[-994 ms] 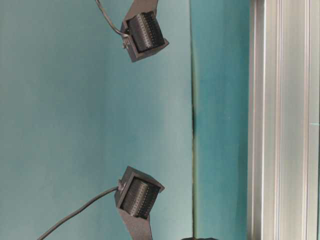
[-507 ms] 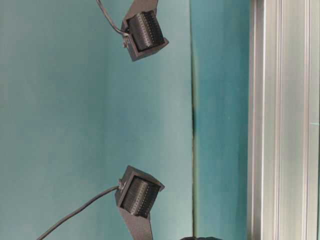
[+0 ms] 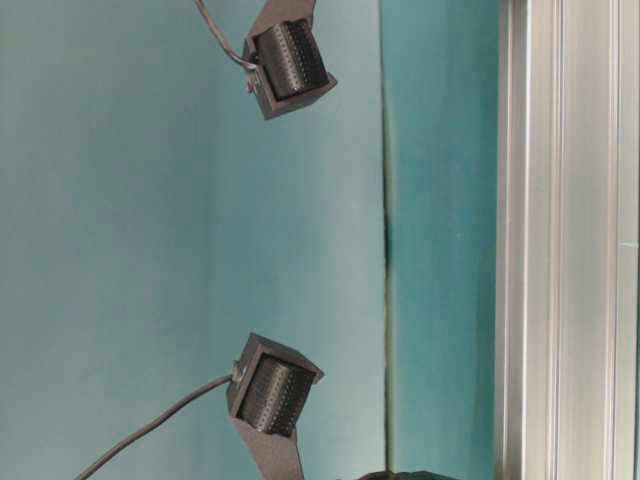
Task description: Lift the metal rail with both hands.
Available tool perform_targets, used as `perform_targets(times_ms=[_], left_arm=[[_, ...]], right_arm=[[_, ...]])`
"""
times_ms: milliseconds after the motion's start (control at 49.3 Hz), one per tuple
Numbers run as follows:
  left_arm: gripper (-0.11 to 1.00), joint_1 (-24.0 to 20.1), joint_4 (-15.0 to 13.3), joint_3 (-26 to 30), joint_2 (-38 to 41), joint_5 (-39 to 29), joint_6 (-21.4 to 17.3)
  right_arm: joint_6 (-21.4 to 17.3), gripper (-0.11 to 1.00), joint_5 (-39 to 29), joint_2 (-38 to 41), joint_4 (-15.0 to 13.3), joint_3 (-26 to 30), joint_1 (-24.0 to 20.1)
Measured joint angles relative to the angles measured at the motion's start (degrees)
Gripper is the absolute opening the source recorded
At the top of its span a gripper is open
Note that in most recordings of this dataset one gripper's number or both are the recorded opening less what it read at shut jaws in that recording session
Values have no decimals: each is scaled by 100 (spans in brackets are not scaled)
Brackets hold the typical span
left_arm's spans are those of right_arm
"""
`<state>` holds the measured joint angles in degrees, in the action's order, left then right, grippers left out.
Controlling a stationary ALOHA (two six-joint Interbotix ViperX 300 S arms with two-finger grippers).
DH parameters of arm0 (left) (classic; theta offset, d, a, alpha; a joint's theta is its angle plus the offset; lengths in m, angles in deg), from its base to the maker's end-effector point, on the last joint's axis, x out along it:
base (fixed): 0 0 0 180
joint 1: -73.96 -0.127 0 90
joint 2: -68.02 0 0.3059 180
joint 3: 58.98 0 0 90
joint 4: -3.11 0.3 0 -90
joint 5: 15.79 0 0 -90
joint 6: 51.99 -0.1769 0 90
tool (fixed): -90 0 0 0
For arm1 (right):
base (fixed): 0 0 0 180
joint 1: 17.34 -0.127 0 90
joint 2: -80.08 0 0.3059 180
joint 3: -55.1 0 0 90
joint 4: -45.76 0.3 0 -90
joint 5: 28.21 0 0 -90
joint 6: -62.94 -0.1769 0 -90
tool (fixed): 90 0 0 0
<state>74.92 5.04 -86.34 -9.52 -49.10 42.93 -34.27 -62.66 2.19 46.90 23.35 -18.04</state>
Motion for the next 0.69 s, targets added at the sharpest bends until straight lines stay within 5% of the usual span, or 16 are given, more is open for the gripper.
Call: perform_targets(times_ms=[122,203,690], left_arm=[[79,9,-9,0,26,176,18],[94,18,-9,9,26,176,18],[92,18,-9,-26,-624,0,-167]], right_arm=[[-9,89,35,9,-9,-9,105],[-9,99,53,18,-9,-9,132],[-97,99,308,-457,-18,-9,176]])
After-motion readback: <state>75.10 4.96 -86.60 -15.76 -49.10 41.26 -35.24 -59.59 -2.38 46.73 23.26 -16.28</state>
